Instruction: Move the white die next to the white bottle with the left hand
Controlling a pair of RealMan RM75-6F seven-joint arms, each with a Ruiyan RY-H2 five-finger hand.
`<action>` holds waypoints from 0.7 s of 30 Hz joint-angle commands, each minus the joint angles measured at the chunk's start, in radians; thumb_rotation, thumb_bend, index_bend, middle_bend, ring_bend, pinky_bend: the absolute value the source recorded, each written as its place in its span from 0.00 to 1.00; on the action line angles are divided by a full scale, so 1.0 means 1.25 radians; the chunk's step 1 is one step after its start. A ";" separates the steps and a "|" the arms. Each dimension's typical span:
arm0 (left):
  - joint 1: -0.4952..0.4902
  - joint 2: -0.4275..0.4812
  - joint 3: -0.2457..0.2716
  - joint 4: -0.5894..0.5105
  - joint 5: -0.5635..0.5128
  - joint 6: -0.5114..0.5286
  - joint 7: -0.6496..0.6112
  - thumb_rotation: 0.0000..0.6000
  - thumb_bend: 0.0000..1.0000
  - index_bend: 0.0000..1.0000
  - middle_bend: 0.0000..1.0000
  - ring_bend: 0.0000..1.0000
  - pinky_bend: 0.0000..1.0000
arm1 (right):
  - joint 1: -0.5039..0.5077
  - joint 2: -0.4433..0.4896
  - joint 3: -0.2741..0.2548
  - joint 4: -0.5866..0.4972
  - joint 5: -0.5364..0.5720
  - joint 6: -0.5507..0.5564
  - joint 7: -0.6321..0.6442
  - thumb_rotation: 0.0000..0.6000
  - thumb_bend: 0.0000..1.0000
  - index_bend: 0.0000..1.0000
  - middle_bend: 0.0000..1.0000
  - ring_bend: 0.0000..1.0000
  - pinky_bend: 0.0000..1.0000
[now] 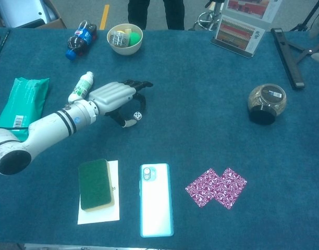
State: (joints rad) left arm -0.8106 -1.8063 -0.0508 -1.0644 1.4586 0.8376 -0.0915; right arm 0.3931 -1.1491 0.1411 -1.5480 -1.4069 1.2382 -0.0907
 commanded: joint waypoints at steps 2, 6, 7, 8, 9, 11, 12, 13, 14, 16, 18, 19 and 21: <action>0.000 -0.002 -0.001 0.002 0.000 0.002 0.000 1.00 0.31 0.48 0.00 0.00 0.04 | -0.001 0.001 0.000 0.000 -0.001 0.002 0.001 1.00 0.21 0.48 0.37 0.26 0.34; 0.000 -0.003 -0.002 0.003 -0.001 0.004 0.000 1.00 0.31 0.49 0.00 0.00 0.04 | -0.002 0.000 0.000 0.001 -0.001 0.002 0.002 1.00 0.21 0.48 0.37 0.26 0.34; 0.000 -0.003 -0.002 0.003 -0.001 0.004 0.000 1.00 0.31 0.50 0.00 0.00 0.04 | -0.002 0.000 -0.001 0.002 -0.001 0.001 0.002 1.00 0.21 0.48 0.37 0.26 0.34; 0.000 -0.003 -0.002 0.003 -0.001 0.004 0.000 1.00 0.31 0.50 0.00 0.00 0.04 | -0.002 0.000 -0.001 0.002 -0.001 0.001 0.002 1.00 0.21 0.48 0.37 0.26 0.34; 0.000 -0.003 -0.002 0.002 -0.001 0.005 0.000 1.00 0.31 0.50 0.00 0.00 0.04 | -0.001 -0.001 -0.001 0.003 -0.001 0.000 0.003 1.00 0.21 0.48 0.37 0.26 0.34; 0.000 -0.003 -0.003 0.002 -0.002 0.005 0.001 1.00 0.31 0.50 0.00 0.00 0.04 | -0.001 -0.001 -0.001 0.003 -0.001 0.000 0.003 1.00 0.21 0.48 0.37 0.26 0.34; 0.000 -0.003 -0.003 0.003 -0.002 0.005 0.001 1.00 0.31 0.50 0.00 0.00 0.04 | -0.001 -0.001 -0.001 0.003 -0.001 0.000 0.003 1.00 0.21 0.48 0.37 0.26 0.34; 0.000 -0.003 -0.003 0.003 -0.003 0.005 0.001 1.00 0.31 0.50 0.00 0.00 0.04 | -0.002 -0.001 -0.001 0.003 -0.002 0.001 0.003 1.00 0.21 0.48 0.37 0.26 0.34; 0.000 -0.003 -0.003 0.003 -0.003 0.005 0.001 1.00 0.31 0.50 0.00 0.00 0.04 | -0.002 -0.001 -0.001 0.003 -0.002 0.001 0.003 1.00 0.21 0.48 0.37 0.26 0.34; 0.000 -0.003 -0.004 0.004 -0.003 0.005 0.002 1.00 0.31 0.50 0.00 0.00 0.04 | -0.002 -0.001 -0.001 0.003 -0.001 0.000 0.002 1.00 0.21 0.48 0.37 0.26 0.34; 0.000 -0.003 -0.004 0.004 -0.004 0.007 0.001 1.00 0.31 0.51 0.00 0.00 0.04 | -0.002 -0.001 -0.001 0.003 -0.001 0.000 0.002 1.00 0.21 0.48 0.37 0.26 0.34; 0.001 -0.004 -0.004 0.004 -0.003 0.010 0.001 1.00 0.31 0.52 0.00 0.00 0.04 | -0.002 -0.001 -0.001 0.004 -0.001 0.001 0.002 1.00 0.21 0.48 0.37 0.26 0.34; 0.002 -0.004 -0.003 0.003 0.000 0.013 0.001 1.00 0.31 0.53 0.00 0.00 0.04 | -0.002 -0.002 -0.001 0.004 0.000 0.000 0.003 1.00 0.21 0.48 0.37 0.26 0.34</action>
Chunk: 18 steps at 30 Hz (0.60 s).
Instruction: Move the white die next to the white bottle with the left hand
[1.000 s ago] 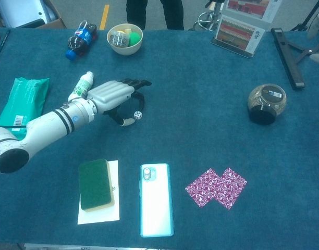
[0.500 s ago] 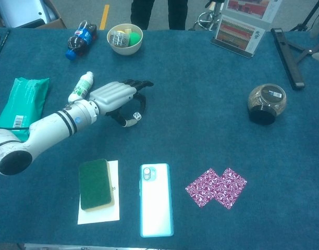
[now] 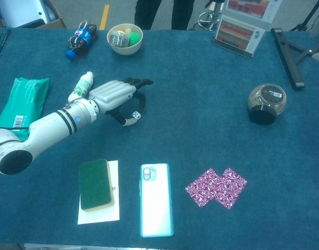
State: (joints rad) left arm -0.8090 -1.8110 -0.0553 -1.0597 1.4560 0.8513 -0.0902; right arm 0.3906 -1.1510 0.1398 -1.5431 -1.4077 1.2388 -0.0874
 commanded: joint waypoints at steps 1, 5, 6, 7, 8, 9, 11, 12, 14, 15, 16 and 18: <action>0.001 0.000 0.001 -0.001 0.002 0.004 0.000 1.00 0.31 0.53 0.00 0.00 0.04 | 0.000 -0.001 0.000 0.001 0.001 -0.001 0.000 1.00 0.21 0.48 0.37 0.26 0.34; 0.003 0.003 0.001 -0.009 0.005 0.010 0.000 1.00 0.31 0.53 0.00 0.00 0.04 | -0.001 -0.001 0.000 0.001 0.001 0.000 0.002 1.00 0.21 0.48 0.37 0.26 0.34; 0.003 0.004 0.001 -0.011 0.006 0.012 0.001 1.00 0.31 0.54 0.00 0.00 0.04 | -0.001 -0.001 0.000 0.001 0.001 0.000 0.002 1.00 0.21 0.48 0.37 0.26 0.34; 0.004 0.006 0.002 -0.014 0.007 0.014 0.002 1.00 0.31 0.54 0.00 0.00 0.04 | -0.001 -0.001 0.000 0.001 0.000 0.000 0.002 1.00 0.21 0.48 0.37 0.26 0.34; 0.004 0.008 0.002 -0.018 0.008 0.016 0.004 1.00 0.31 0.54 0.00 0.00 0.04 | -0.001 0.000 0.000 0.001 0.000 0.001 0.002 1.00 0.21 0.48 0.37 0.26 0.34; 0.005 0.010 0.003 -0.022 0.010 0.019 0.006 1.00 0.31 0.54 0.00 0.00 0.04 | -0.001 0.000 0.000 0.001 -0.001 0.002 0.002 1.00 0.21 0.48 0.37 0.26 0.34; 0.007 0.016 0.003 -0.033 0.014 0.029 0.010 1.00 0.31 0.54 0.00 0.00 0.04 | -0.001 0.001 0.001 -0.001 -0.002 0.004 0.001 1.00 0.21 0.48 0.37 0.26 0.34; 0.009 0.023 0.004 -0.045 0.018 0.038 0.016 1.00 0.31 0.54 0.00 0.00 0.04 | -0.002 0.001 0.001 -0.002 -0.002 0.005 0.001 1.00 0.21 0.48 0.37 0.26 0.34; 0.014 0.037 0.004 -0.065 0.022 0.051 0.026 1.00 0.31 0.54 0.00 0.00 0.04 | -0.003 0.002 0.001 -0.003 -0.003 0.007 0.001 1.00 0.21 0.48 0.37 0.26 0.34; 0.017 0.045 0.005 -0.076 0.024 0.058 0.031 1.00 0.31 0.54 0.00 0.00 0.04 | -0.003 0.003 0.001 -0.004 -0.004 0.008 0.001 1.00 0.21 0.48 0.37 0.26 0.34; 0.021 0.053 0.005 -0.089 0.025 0.065 0.036 1.00 0.31 0.55 0.00 0.00 0.04 | -0.004 0.003 0.001 -0.004 -0.004 0.009 0.002 1.00 0.21 0.48 0.37 0.26 0.34; 0.028 0.074 0.005 -0.117 0.027 0.080 0.047 1.00 0.31 0.55 0.00 0.00 0.04 | -0.005 0.004 0.001 -0.005 -0.005 0.011 0.002 1.00 0.21 0.48 0.37 0.26 0.34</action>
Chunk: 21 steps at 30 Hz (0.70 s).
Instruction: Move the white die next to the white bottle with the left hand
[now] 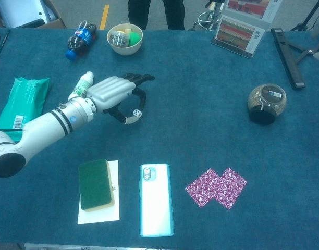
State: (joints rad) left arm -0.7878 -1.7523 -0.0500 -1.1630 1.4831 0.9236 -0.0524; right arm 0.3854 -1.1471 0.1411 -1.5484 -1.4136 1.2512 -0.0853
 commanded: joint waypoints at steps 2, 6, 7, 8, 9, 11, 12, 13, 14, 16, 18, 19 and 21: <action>0.018 0.048 0.001 -0.061 0.011 0.039 0.025 1.00 0.31 0.55 0.00 0.00 0.04 | -0.002 0.001 -0.001 0.000 -0.001 0.003 0.002 1.00 0.21 0.48 0.37 0.26 0.34; 0.033 0.097 -0.002 -0.125 0.025 0.081 0.033 1.00 0.31 0.55 0.00 0.00 0.04 | -0.006 0.000 -0.001 0.002 0.000 0.007 0.005 1.00 0.21 0.48 0.37 0.26 0.34; 0.040 0.117 -0.006 -0.152 0.031 0.102 0.036 1.00 0.31 0.55 0.00 0.00 0.04 | -0.007 -0.001 0.000 0.002 0.001 0.008 0.006 1.00 0.21 0.48 0.37 0.26 0.34; 0.048 0.139 -0.007 -0.183 0.037 0.121 0.040 1.00 0.31 0.55 0.00 0.00 0.04 | -0.008 -0.001 -0.001 0.003 0.002 0.009 0.007 1.00 0.21 0.48 0.37 0.26 0.34; 0.053 0.154 -0.009 -0.203 0.040 0.134 0.044 1.00 0.31 0.55 0.00 0.00 0.04 | -0.009 -0.002 -0.001 0.004 0.002 0.010 0.007 1.00 0.21 0.48 0.37 0.26 0.34; 0.071 0.179 -0.015 -0.242 0.044 0.173 0.046 1.00 0.31 0.54 0.00 0.00 0.04 | -0.010 -0.002 -0.001 0.004 0.003 0.011 0.009 1.00 0.21 0.48 0.37 0.26 0.34; 0.080 0.187 -0.017 -0.256 0.042 0.186 0.045 1.00 0.31 0.54 0.00 0.00 0.04 | -0.011 -0.002 -0.001 0.005 0.004 0.011 0.009 1.00 0.21 0.48 0.37 0.26 0.34; 0.092 0.199 -0.020 -0.275 0.038 0.205 0.042 1.00 0.31 0.54 0.00 0.00 0.04 | -0.012 -0.003 -0.001 0.005 0.004 0.012 0.010 1.00 0.21 0.48 0.37 0.26 0.34; 0.102 0.207 -0.020 -0.287 0.035 0.217 0.040 1.00 0.31 0.54 0.00 0.00 0.04 | -0.012 -0.003 -0.001 0.006 0.005 0.012 0.011 1.00 0.21 0.48 0.37 0.26 0.34; 0.120 0.222 -0.015 -0.305 0.032 0.234 0.038 1.00 0.31 0.54 0.00 0.00 0.04 | -0.013 -0.005 -0.001 0.007 0.006 0.011 0.011 1.00 0.21 0.48 0.37 0.26 0.34; 0.138 0.234 -0.004 -0.313 0.031 0.246 0.041 1.00 0.31 0.54 0.00 0.00 0.04 | -0.014 -0.007 -0.002 0.009 0.007 0.010 0.011 1.00 0.21 0.48 0.37 0.26 0.34; 0.146 0.237 0.003 -0.314 0.030 0.249 0.039 1.00 0.31 0.54 0.00 0.00 0.04 | -0.014 -0.007 -0.003 0.009 0.008 0.009 0.010 1.00 0.21 0.48 0.37 0.26 0.34; 0.161 0.239 0.016 -0.310 0.024 0.248 0.032 1.00 0.31 0.54 0.00 0.00 0.04 | -0.013 -0.010 -0.003 0.011 0.010 0.006 0.008 1.00 0.21 0.48 0.37 0.26 0.34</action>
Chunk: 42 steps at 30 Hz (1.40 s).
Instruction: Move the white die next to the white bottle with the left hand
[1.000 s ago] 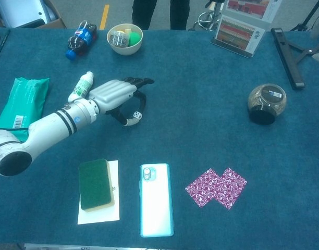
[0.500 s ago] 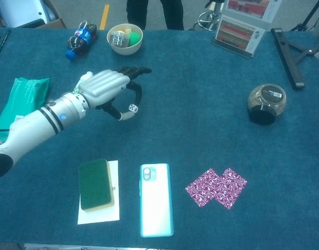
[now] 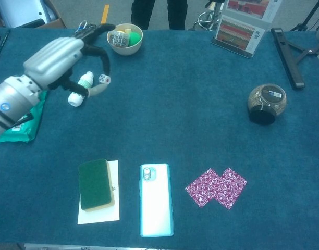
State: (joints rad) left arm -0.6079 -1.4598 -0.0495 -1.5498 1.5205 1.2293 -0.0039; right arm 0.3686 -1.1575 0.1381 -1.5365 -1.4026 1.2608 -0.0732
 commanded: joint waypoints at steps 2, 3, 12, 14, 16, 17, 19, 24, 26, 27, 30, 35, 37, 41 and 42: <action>0.032 0.001 0.028 0.012 -0.008 0.006 -0.020 1.00 0.31 0.54 0.00 0.00 0.04 | 0.001 -0.005 0.000 0.003 0.003 -0.003 -0.003 1.00 0.21 0.48 0.37 0.26 0.34; 0.040 -0.004 0.032 0.017 -0.010 0.009 -0.030 1.00 0.31 0.54 0.00 0.00 0.04 | 0.000 -0.005 0.000 0.003 0.004 -0.003 -0.004 1.00 0.21 0.48 0.37 0.26 0.34; 0.056 -0.045 0.040 0.057 0.011 0.008 -0.074 1.00 0.31 0.55 0.00 0.00 0.04 | 0.003 -0.008 0.001 0.007 0.009 -0.011 -0.004 1.00 0.21 0.48 0.37 0.26 0.34; 0.041 -0.039 0.005 0.037 0.032 0.034 -0.072 1.00 0.31 0.55 0.00 0.00 0.04 | 0.003 -0.007 0.002 0.007 0.009 -0.012 -0.004 1.00 0.21 0.48 0.37 0.26 0.34; 0.029 -0.021 -0.036 0.000 0.052 0.073 -0.073 1.00 0.31 0.55 0.00 0.00 0.04 | 0.003 -0.006 0.002 0.006 0.009 -0.011 -0.003 1.00 0.21 0.48 0.37 0.26 0.34; 0.027 -0.004 -0.061 -0.026 0.064 0.100 -0.065 1.00 0.31 0.54 0.00 0.00 0.04 | 0.002 -0.005 0.002 0.004 0.009 -0.010 -0.003 1.00 0.21 0.48 0.37 0.26 0.34; 0.033 0.026 -0.079 -0.063 0.073 0.130 -0.056 1.00 0.31 0.46 0.00 0.00 0.04 | 0.000 -0.004 0.002 0.002 0.007 -0.007 -0.002 1.00 0.21 0.48 0.37 0.26 0.34; 0.094 0.083 -0.038 -0.104 0.078 0.176 -0.092 1.00 0.31 0.25 0.00 0.00 0.04 | -0.002 -0.002 0.001 0.004 0.011 -0.010 0.000 1.00 0.21 0.48 0.37 0.26 0.34; 0.112 0.095 -0.019 -0.100 0.077 0.179 -0.101 1.00 0.31 0.24 0.00 0.00 0.04 | -0.001 -0.004 0.000 0.005 0.011 -0.014 -0.002 1.00 0.21 0.48 0.37 0.26 0.34; 0.117 0.097 -0.015 -0.098 0.077 0.179 -0.106 1.00 0.31 0.24 0.00 0.00 0.04 | 0.000 -0.005 0.000 0.005 0.011 -0.015 -0.003 1.00 0.21 0.48 0.37 0.26 0.34; 0.122 0.098 -0.009 -0.088 0.071 0.168 -0.125 1.00 0.31 0.25 0.00 0.00 0.04 | 0.003 -0.012 0.000 0.007 0.011 -0.018 -0.005 1.00 0.21 0.48 0.37 0.26 0.34; 0.126 0.086 -0.009 -0.066 0.056 0.153 -0.137 1.00 0.31 0.27 0.00 0.00 0.04 | 0.005 -0.020 -0.001 0.018 0.017 -0.026 -0.005 1.00 0.21 0.48 0.37 0.26 0.34; 0.130 0.083 -0.007 -0.061 0.054 0.150 -0.132 1.00 0.31 0.29 0.00 0.00 0.04 | 0.003 -0.020 -0.001 0.020 0.018 -0.025 -0.003 1.00 0.21 0.48 0.37 0.26 0.34; 0.138 0.082 -0.002 -0.052 0.051 0.146 -0.122 1.00 0.31 0.30 0.01 0.00 0.04 | -0.001 -0.014 -0.001 0.017 0.016 -0.017 0.000 1.00 0.21 0.48 0.37 0.26 0.34; 0.141 0.083 -0.001 -0.051 0.050 0.147 -0.120 1.00 0.31 0.30 0.02 0.00 0.04 | -0.003 -0.012 -0.001 0.016 0.016 -0.015 0.001 1.00 0.21 0.48 0.37 0.26 0.34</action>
State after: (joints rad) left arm -0.4343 -1.3571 -0.0522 -1.6153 1.5838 1.4124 -0.1562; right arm 0.3659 -1.1736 0.1373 -1.5156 -1.3821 1.2411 -0.0728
